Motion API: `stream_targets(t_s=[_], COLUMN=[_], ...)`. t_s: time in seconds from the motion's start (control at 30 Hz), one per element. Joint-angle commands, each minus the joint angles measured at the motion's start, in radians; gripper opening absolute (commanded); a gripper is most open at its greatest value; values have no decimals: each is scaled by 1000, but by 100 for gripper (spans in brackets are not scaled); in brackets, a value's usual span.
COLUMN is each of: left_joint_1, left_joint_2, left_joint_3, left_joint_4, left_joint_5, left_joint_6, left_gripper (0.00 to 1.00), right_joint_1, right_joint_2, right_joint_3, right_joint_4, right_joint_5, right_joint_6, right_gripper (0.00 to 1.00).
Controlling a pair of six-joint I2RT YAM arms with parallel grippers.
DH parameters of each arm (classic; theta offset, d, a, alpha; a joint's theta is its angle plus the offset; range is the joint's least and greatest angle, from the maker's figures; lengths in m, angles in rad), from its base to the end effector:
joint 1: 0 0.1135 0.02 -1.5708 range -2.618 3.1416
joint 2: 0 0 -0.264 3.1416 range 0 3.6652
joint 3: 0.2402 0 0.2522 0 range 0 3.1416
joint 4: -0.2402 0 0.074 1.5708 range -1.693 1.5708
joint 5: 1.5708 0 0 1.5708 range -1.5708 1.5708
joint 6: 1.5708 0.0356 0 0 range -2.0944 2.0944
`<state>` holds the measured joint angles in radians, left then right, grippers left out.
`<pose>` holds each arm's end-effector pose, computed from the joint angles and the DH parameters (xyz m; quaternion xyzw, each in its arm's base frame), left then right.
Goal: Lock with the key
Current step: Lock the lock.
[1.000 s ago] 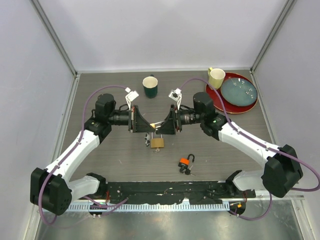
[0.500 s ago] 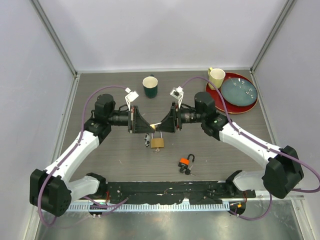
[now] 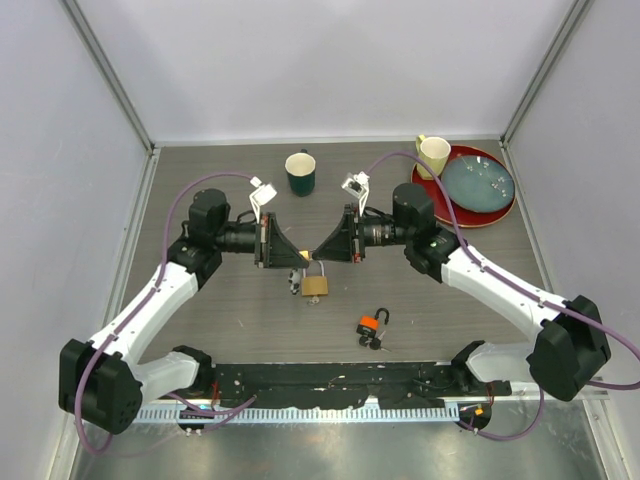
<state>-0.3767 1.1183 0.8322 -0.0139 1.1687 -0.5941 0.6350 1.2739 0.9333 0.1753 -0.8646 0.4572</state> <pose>0.2116 -0.1189 0.3134 0.2527 0.7028 -0.6237 0.2307 0.2170 0.1935 0.3247 -0.3312 0.6661 0.5780 0.3355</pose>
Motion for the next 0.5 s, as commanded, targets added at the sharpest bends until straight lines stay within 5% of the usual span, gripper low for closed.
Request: stream_targets(t_s=[0.0, 0.23, 0.47], left_joint_1=[-7, -5, -7], left_joint_2=[-38, -58, -43], left_joint_3=[1, -37, -99], left_joint_4=[57, 207, 477], left_joint_5=[34, -78, -144], left_joint_6=[-12, -102, -268], left_gripper=[0, 0, 9], right_joint_1=[0, 2, 2], right_joint_2=[-10, -56, -113], right_joint_3=[24, -37, -168], right_joint_4=[76, 133, 366], right_joint_5=[-23, 74, 188], right_joint_6=[9, 52, 225], right_gripper=[1, 1, 1])
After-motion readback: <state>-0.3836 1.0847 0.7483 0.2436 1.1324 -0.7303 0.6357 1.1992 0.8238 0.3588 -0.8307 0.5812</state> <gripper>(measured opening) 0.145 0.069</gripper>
